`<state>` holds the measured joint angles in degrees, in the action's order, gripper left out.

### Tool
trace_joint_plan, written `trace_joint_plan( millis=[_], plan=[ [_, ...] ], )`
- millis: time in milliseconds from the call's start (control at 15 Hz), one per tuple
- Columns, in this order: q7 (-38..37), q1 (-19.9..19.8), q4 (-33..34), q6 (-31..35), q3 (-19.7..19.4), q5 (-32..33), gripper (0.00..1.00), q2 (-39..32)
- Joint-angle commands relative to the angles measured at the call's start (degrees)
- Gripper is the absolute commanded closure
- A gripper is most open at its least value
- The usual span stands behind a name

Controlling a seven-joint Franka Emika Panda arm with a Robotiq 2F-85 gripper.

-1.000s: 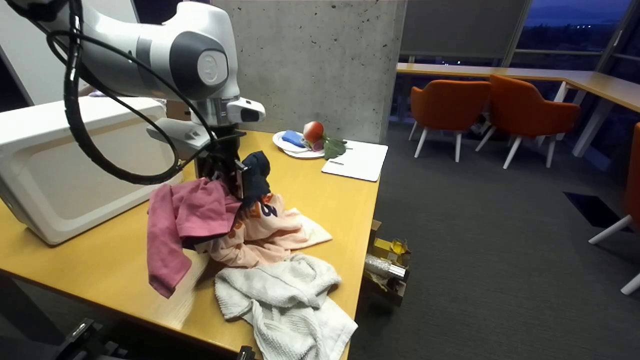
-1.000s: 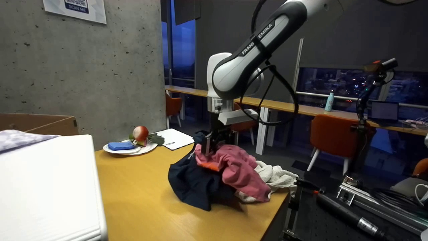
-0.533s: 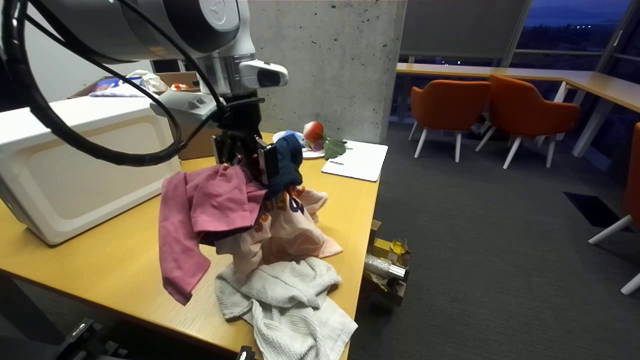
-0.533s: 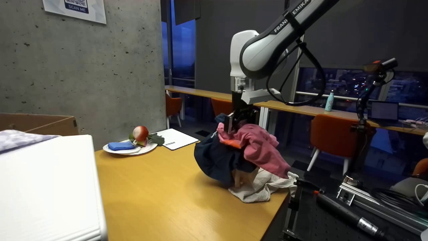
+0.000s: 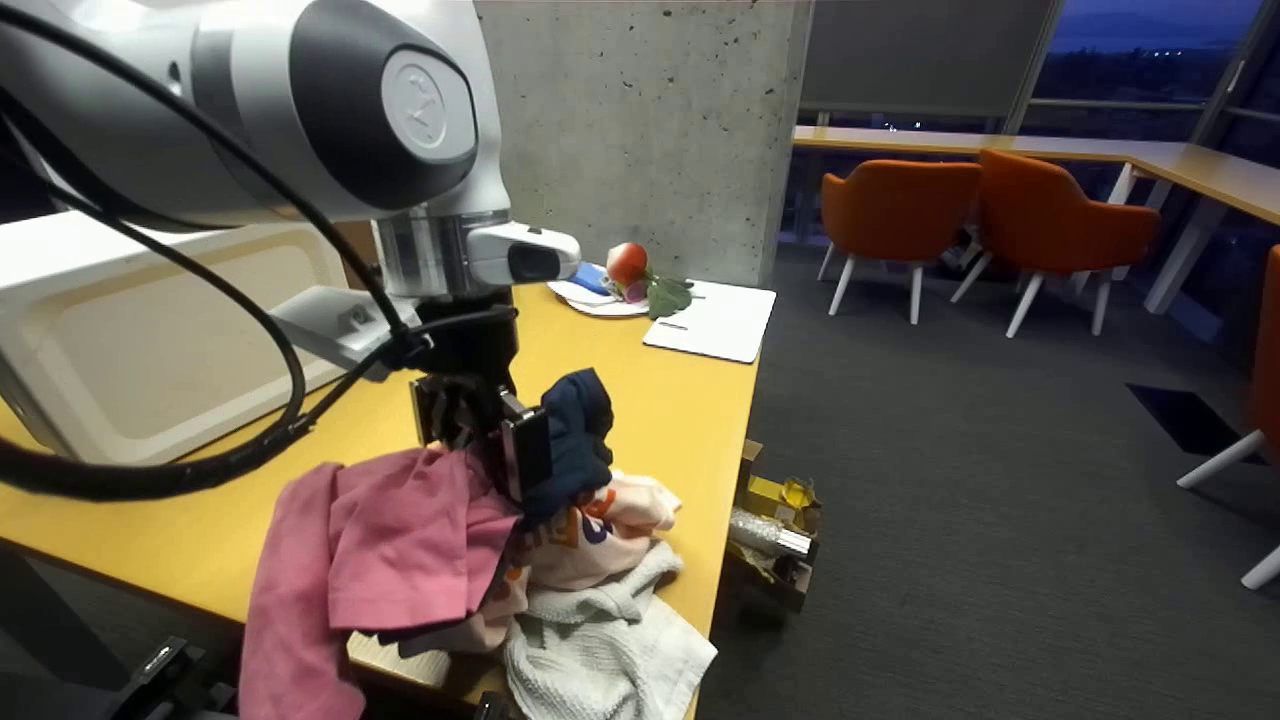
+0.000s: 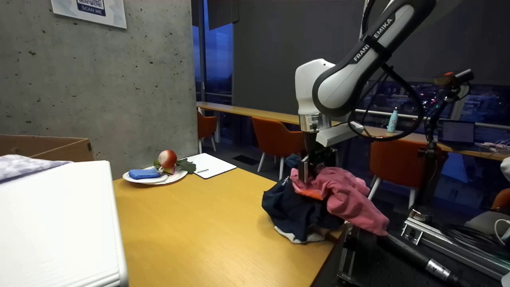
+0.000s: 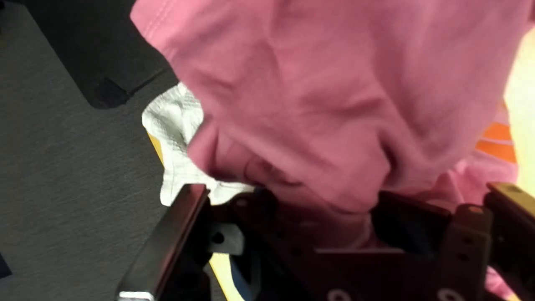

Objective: Put the pink shirt on the blue shirt, then put them on the peach shirt, then put them on the white towel and move them backwards

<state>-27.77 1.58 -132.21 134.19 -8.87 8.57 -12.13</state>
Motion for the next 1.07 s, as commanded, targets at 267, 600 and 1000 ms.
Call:
trace_joint_plan(
  millis=[267, 600, 1000],
  plan=[
    [-0.63, -2.24, -2.85, 12.66, -2.1, 3.66, 0.9, -7.26],
    [0.96, -1.72, -1.69, 21.73, -3.51, 1.41, 0.76, -13.28],
    [3.22, -1.93, -1.94, 20.46, -3.88, -1.09, 0.21, -12.47]
  ],
)
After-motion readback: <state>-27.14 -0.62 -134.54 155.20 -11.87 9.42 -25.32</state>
